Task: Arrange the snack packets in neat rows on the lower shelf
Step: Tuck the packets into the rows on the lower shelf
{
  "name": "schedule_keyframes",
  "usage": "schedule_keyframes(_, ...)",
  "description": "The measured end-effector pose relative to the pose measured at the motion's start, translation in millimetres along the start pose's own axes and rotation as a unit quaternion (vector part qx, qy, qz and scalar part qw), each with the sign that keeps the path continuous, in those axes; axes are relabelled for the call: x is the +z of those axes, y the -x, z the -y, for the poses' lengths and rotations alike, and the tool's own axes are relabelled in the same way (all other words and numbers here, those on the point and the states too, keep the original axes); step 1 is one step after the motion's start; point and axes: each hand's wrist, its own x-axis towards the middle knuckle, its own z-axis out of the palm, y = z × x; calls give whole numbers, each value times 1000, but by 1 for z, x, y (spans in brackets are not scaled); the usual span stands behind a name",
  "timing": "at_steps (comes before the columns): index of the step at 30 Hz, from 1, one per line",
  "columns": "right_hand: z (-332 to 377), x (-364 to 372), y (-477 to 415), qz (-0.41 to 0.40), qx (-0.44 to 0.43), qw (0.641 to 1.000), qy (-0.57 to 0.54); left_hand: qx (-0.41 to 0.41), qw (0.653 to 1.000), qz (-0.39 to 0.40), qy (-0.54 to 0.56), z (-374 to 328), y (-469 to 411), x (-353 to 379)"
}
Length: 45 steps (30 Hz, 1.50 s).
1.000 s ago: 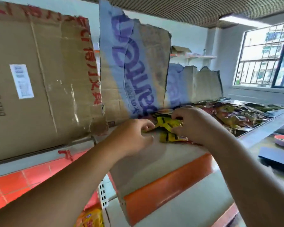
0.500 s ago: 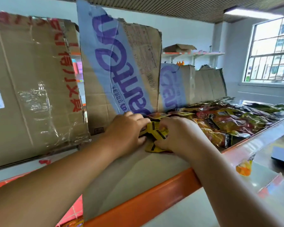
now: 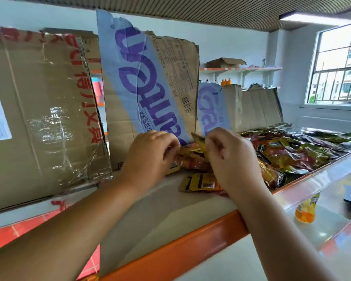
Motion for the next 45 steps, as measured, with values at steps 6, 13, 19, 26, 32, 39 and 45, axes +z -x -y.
schedule_keyframes(6,11,-13,-6,-65,179,957,-218,-281,938,-8,202,17,34,-41)
schedule_keyframes(13,22,-1,12,215,196,954,-71,-388,911,61,127,25,110,-72)
schedule_keyframes(19,46,-2,14,302,-20,942,144,-318,938,133,-28,10,117,-95)
schedule_keyframes(26,59,15,21,433,7,894,118,-305,917,259,-3,4,93,-82)
schedule_keyframes(32,66,25,24,395,-10,912,113,-336,893,294,61,18,85,-88)
schedule_keyframes(39,89,28,31,381,4,915,133,-329,913,223,95,29,102,-94)
schedule_keyframes(45,145,47,48,392,9,906,161,-322,918,162,166,62,165,-135)
